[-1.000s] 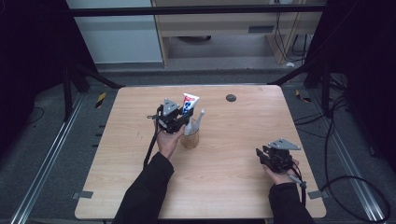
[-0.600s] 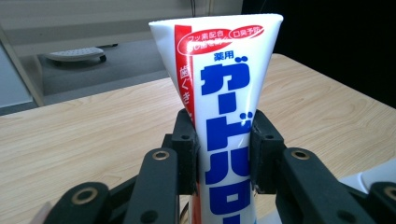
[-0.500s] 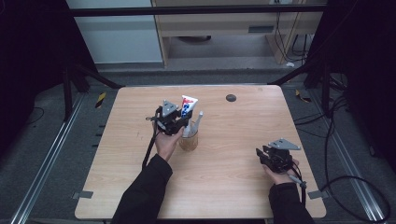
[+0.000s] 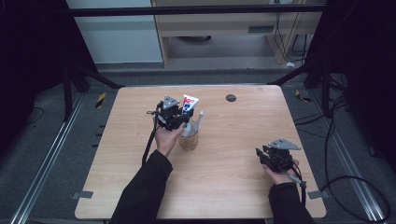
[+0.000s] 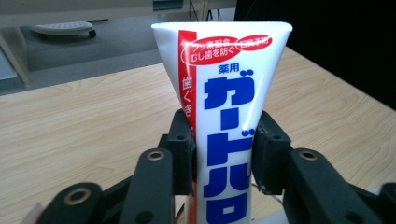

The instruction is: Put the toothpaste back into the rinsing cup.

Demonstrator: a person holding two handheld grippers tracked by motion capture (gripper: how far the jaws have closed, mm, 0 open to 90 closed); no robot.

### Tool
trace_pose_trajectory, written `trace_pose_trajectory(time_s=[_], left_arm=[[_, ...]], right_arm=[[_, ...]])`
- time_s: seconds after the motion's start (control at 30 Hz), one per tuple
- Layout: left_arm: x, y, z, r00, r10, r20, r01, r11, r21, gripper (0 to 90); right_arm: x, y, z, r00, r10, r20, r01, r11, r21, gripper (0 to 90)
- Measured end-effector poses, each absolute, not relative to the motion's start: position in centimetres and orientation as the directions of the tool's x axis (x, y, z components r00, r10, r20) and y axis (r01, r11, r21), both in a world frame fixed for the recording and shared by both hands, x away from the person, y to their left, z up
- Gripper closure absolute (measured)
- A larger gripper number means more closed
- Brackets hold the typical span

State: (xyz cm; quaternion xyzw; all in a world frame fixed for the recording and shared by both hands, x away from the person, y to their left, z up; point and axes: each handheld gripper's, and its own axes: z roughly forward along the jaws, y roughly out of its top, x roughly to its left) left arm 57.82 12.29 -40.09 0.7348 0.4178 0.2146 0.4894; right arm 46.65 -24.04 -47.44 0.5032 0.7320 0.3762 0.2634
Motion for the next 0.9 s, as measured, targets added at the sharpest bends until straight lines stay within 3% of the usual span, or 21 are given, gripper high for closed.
trace_pose_trajectory(time_s=[0.4,0.57,0.7,0.9], left_arm=[[55.6,13.2,-41.9,0.518,0.852,-0.071,0.305,-0.107,0.946,68.8],[55.3,13.3,-41.7,0.530,0.846,-0.057,0.317,-0.136,0.939,67.6],[55.1,13.8,-41.6,0.542,0.837,-0.075,0.354,-0.147,0.924,63.2],[54.2,14.6,-41.7,0.564,0.826,-0.009,0.392,-0.258,0.883,52.5]], right_arm=[[46.6,-24.1,-47.4,-0.350,0.937,-0.011,0.537,0.211,0.817,66.7],[46.6,-24.0,-47.4,-0.352,0.936,-0.010,0.537,0.211,0.817,66.6],[46.6,-24.1,-47.3,-0.351,0.937,-0.009,0.537,0.209,0.817,66.4],[46.5,-24.1,-47.3,-0.349,0.937,-0.008,0.534,0.206,0.820,66.2]])
